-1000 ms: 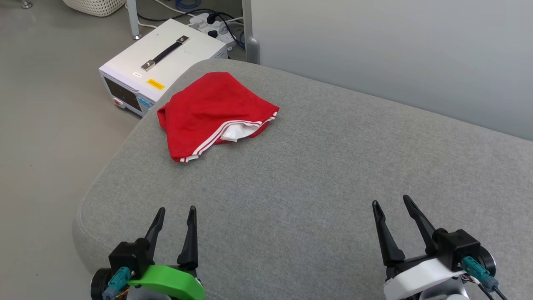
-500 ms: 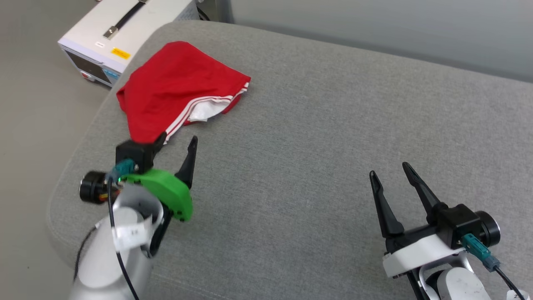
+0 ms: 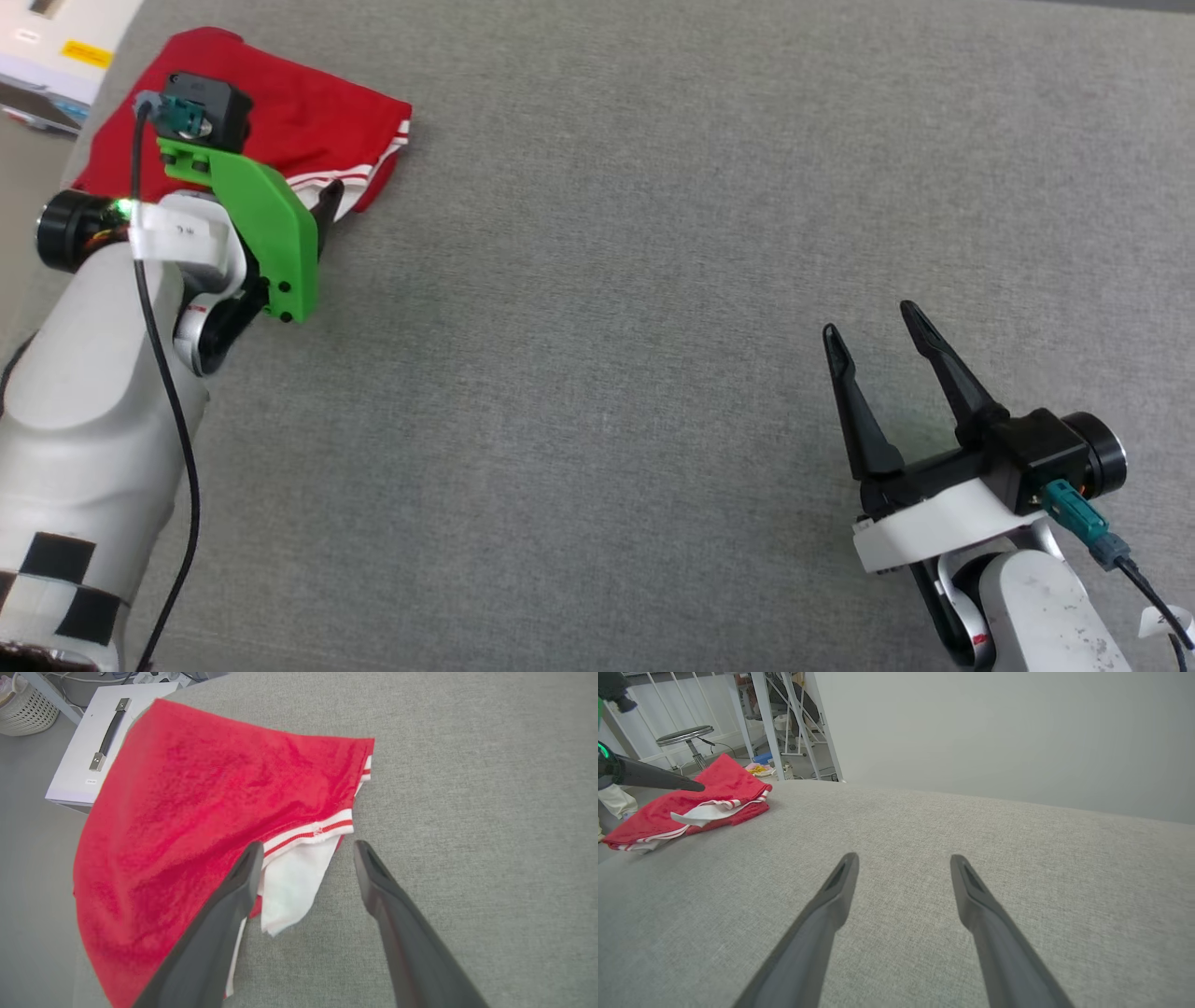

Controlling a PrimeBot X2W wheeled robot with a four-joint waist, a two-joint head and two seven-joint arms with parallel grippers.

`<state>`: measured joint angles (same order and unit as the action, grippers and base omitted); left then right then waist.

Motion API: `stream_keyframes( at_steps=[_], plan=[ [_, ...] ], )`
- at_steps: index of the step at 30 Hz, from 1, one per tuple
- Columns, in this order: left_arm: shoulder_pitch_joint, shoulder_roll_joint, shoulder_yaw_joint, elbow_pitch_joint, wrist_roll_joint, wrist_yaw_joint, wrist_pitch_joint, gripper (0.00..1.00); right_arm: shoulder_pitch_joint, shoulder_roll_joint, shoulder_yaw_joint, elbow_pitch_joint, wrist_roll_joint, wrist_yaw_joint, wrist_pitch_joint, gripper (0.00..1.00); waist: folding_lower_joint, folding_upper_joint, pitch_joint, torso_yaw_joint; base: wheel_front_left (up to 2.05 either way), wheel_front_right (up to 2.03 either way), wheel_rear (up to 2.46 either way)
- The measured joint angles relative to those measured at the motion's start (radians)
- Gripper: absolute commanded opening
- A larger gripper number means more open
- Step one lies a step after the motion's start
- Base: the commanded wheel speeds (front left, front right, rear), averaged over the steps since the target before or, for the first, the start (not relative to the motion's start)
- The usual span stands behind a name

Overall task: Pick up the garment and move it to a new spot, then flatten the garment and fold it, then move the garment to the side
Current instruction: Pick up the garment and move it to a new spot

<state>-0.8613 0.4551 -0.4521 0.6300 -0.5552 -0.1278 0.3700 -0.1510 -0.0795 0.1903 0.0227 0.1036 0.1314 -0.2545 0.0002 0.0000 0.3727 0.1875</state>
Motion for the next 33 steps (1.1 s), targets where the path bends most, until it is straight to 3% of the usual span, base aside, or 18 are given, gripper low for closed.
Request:
stream_keyframes(
  at_steps=[13,14,15,24,33],
  plan=[
    [-0.094,0.045,-0.099,0.172,-0.078,0.0,0.025,1.0,-0.021,0.002,0.005,0.004,-0.002,0.0,-0.001,1.0,-0.0001,0.0001,0.101,-0.098,0.0,0.0,0.0],
    [-0.098,0.045,-0.101,0.18,-0.096,0.0,0.024,0.42,-0.021,0.002,0.004,0.006,-0.002,0.0,-0.001,1.0,-0.0001,0.0001,0.103,-0.102,0.0,0.0,0.0],
    [-0.099,0.045,-0.107,0.184,-0.11,0.0,0.017,0.0,-0.021,0.002,0.003,0.01,-0.002,0.0,-0.001,1.0,0.0,0.0001,0.102,-0.104,0.0,0.0,0.0],
    [-0.069,0.043,-0.126,0.189,-0.198,0.0,-0.142,0.0,-0.014,0.004,-0.001,0.04,-0.002,0.0,-0.001,1.0,-0.0001,0.0001,0.039,-0.096,0.0,0.0,0.0],
    [-0.031,0.047,-0.126,0.07,-0.263,0.0,-0.309,0.0,0.053,0.009,-0.026,0.07,0.0,0.0,-0.001,1.0,-0.0002,0.0,-0.09,-0.081,0.0,0.0,0.0]
  ],
)
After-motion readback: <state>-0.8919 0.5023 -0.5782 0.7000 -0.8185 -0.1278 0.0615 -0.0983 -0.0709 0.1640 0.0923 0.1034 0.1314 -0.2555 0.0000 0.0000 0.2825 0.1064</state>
